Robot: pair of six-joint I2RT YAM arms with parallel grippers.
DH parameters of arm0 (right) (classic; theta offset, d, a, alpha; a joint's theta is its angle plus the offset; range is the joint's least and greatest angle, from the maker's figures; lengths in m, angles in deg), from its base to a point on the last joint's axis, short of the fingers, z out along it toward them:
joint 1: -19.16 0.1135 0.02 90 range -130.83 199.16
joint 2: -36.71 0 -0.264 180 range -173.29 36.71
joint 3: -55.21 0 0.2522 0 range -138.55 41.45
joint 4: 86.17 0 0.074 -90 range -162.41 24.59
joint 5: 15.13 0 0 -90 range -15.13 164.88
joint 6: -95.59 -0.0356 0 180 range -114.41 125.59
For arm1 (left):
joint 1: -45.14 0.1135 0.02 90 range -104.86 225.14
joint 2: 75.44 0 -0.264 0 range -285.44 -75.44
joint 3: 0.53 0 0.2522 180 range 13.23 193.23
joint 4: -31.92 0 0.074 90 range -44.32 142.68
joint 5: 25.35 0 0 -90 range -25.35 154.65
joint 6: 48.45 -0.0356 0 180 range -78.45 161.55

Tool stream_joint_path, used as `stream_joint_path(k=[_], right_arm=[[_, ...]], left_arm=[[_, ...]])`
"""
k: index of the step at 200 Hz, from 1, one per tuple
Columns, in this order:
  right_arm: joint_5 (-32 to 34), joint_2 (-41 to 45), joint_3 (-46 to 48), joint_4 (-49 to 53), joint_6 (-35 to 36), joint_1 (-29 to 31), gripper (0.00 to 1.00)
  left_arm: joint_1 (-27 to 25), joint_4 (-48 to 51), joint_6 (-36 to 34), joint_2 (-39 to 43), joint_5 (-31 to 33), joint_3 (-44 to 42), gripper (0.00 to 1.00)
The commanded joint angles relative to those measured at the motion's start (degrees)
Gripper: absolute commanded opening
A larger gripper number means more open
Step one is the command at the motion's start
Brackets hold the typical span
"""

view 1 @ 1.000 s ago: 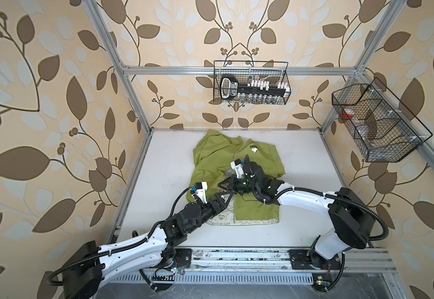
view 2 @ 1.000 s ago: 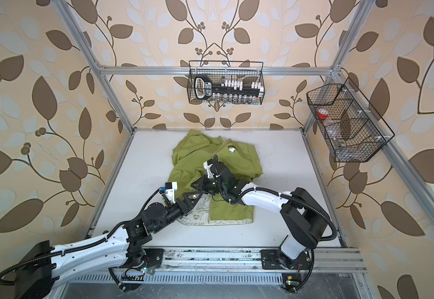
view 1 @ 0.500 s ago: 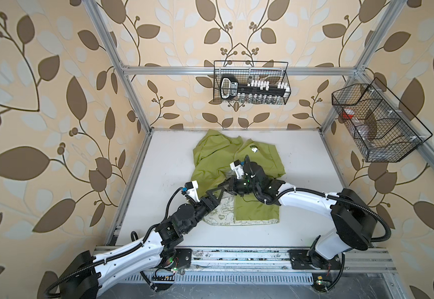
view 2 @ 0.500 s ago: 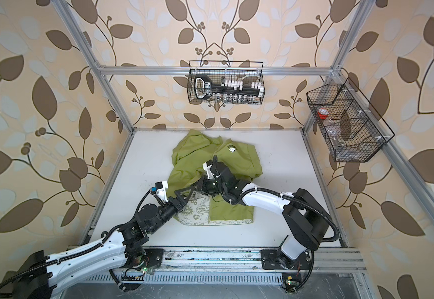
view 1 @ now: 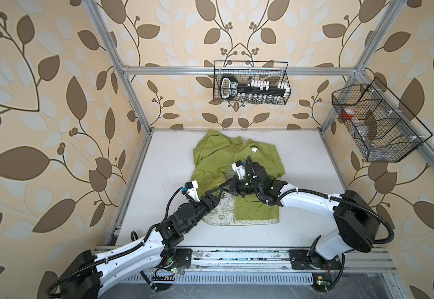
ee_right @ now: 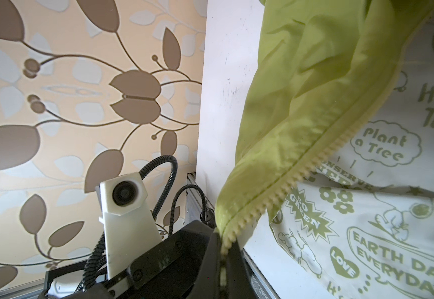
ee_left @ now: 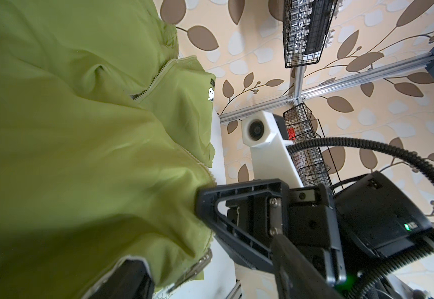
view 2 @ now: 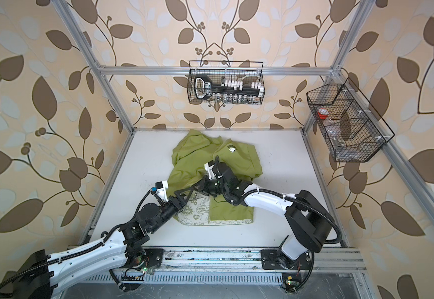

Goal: Zip up the jacket

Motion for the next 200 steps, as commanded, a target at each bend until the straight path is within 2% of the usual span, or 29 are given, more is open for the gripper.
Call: stream_joint_path(k=[1, 25, 33, 89, 127, 170, 200], right_arm=[[-1.36, 0.67, 0.39, -2.62, -3.05, -0.31, 0.0], [-1.68, 0.79, 0.36, -5.37, -6.04, -0.16, 0.0], [-1.73, 0.71, 0.33, -6.59, -7.4, -0.06, 0.0], [-3.15, -0.53, 0.6, -15.21, -16.18, 0.56, 0.0], [-2.82, 1.04, 1.34, -15.39, -16.93, 0.56, 0.0], [-2.47, 3.43, 3.08, -13.55, -15.74, -0.22, 0.0], [-1.25, 4.61, 3.2, -10.25, -13.42, -0.65, 0.0]], left_arm=[[0.57, -4.06, -1.65, 0.76, 0.56, 1.14, 0.72], [0.57, -5.82, -1.11, -0.71, 0.3, 1.27, 0.95], [0.57, -7.88, -0.67, -1.85, -0.04, 1.1, 0.99], [0.47, -18.09, 0.68, -8.54, -0.31, 1.77, 0.99], [0.48, -20.96, 0.59, -9.27, 1.42, 1.76, 0.99], [0.52, -14.28, -1.3, -3.97, 4.64, 1.33, 0.98], [0.57, -7.62, -2.15, 1.08, 5.98, 0.96, 0.91]])
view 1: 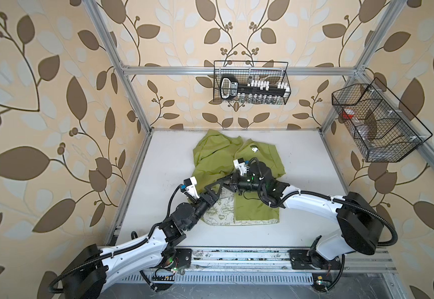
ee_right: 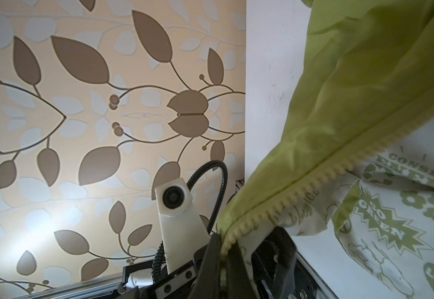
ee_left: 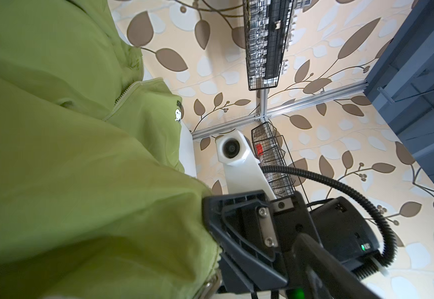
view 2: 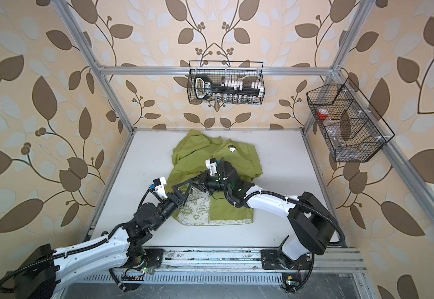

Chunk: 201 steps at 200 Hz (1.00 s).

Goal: Zip up the jacket

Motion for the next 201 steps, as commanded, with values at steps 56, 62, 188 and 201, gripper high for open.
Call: stream_joint_path(k=[56, 62, 188, 201], right_arm=[[1.16, 1.35, 0.25, 3.17, 2.73, -0.2, 0.0], [1.34, 1.33, -0.3, 4.46, 3.42, -0.07, 0.0], [2.06, 1.89, -0.49, 7.48, 5.28, -1.13, 0.0], [2.21, 2.01, -0.48, 7.62, 5.31, -1.24, 0.0]], left_arm=[[0.57, 9.33, -0.83, 5.03, 1.51, 1.17, 0.67], [0.57, 9.74, -0.77, 4.9, 1.14, 1.51, 0.64], [0.57, 2.4, -0.57, -1.22, -6.27, 2.37, 0.43], [0.52, 2.01, -0.68, -1.51, -7.03, 2.65, 0.43]])
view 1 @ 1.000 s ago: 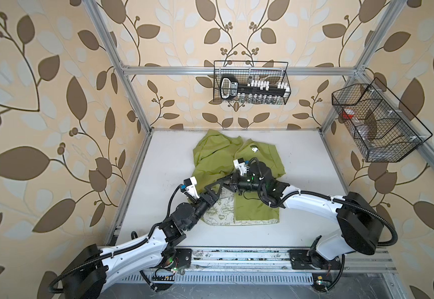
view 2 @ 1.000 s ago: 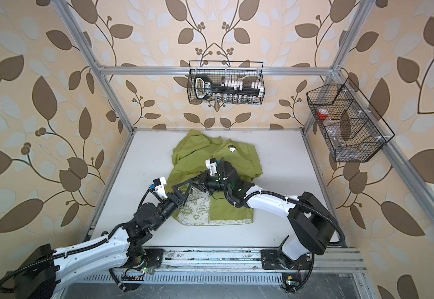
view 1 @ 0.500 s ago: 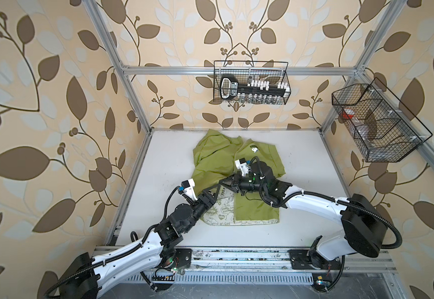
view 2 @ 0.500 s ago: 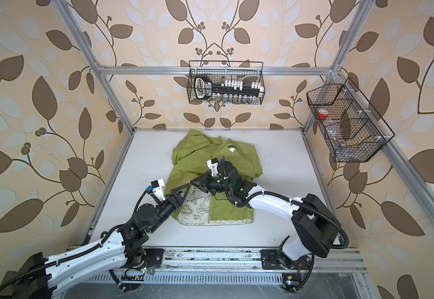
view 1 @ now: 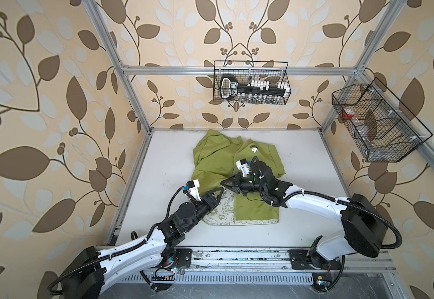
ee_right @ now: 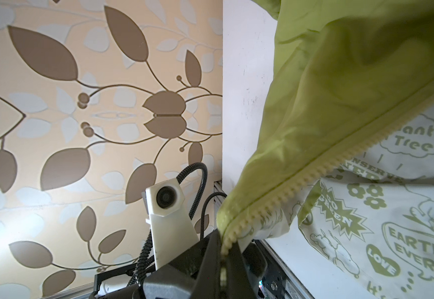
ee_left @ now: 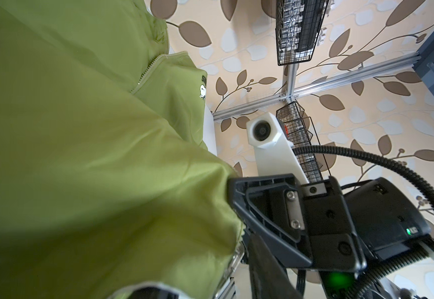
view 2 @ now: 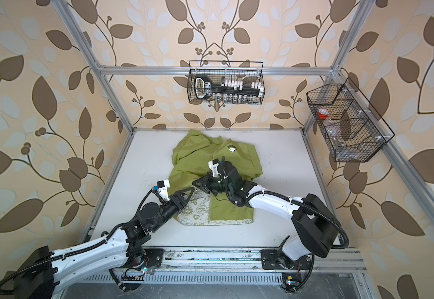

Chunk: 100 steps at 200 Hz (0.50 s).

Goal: Zip up the jacket

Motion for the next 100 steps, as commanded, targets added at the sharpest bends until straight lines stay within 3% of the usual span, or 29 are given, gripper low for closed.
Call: stream_joint_path(k=[1, 100], right_arm=[[0.89, 0.95, -0.49, 0.03, -0.17, -0.41, 0.0], [0.72, 0.76, -1.02, 0.19, -0.16, -0.36, 0.0]], left_arm=[[0.54, -4.74, -1.07, -0.33, -2.42, 2.6, 0.43], [0.54, -2.92, -0.77, 1.16, -1.57, 2.19, 0.31]])
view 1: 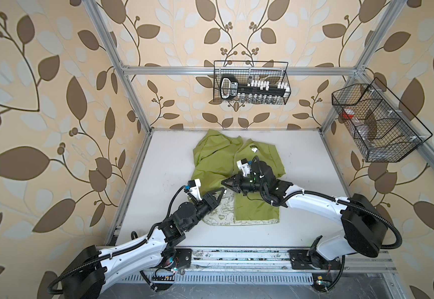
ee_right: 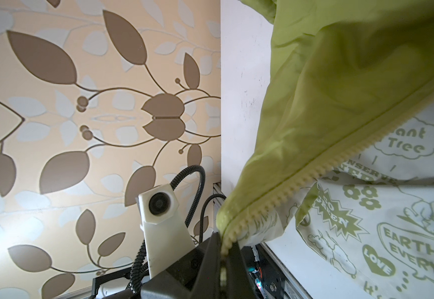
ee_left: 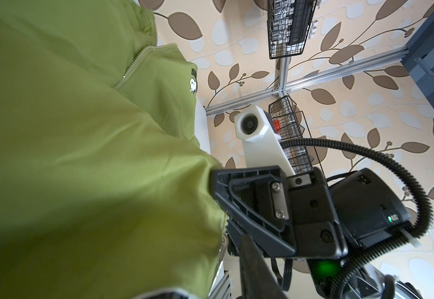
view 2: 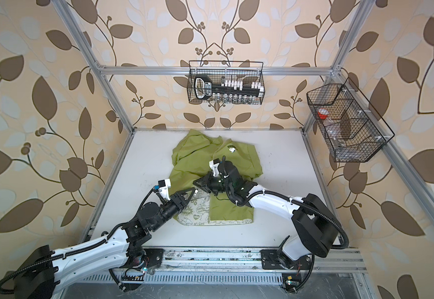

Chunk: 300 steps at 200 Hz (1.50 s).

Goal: Zip up the jacket

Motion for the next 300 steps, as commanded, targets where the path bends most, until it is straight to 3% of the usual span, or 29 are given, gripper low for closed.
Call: stream_joint_path(k=[1, 167, 206, 237, 268, 300], right_arm=[[0.66, 0.81, -1.03, -0.17, -0.18, -0.03, 0.0], [0.65, 0.58, -1.11, 0.49, 0.33, 0.51, 0.0], [1.05, 0.67, -1.61, 2.65, 2.64, 0.49, 0.0], [1.87, 1.35, -2.01, 6.85, 6.28, -0.22, 0.0], [2.54, 2.8, -1.55, 9.96, 9.52, -1.65, 0.18], [3.48, 4.72, -1.33, 14.41, 13.45, -3.25, 0.43]], left_arm=[[0.56, -1.73, -0.68, 1.08, -0.06, 1.93, 0.31], [0.57, 0.4, -0.15, 0.02, -0.08, 2.39, 0.13], [0.57, 1.72, 0.24, 0.76, 0.11, 2.39, 0.0], [0.57, 2.66, 0.73, 1.12, 0.54, 2.39, 0.0], [0.57, 3.94, 1.45, 1.7, 1.46, 2.25, 0.0], [0.64, 6.45, 2.72, 2.24, 2.43, 2.11, 0.0]])
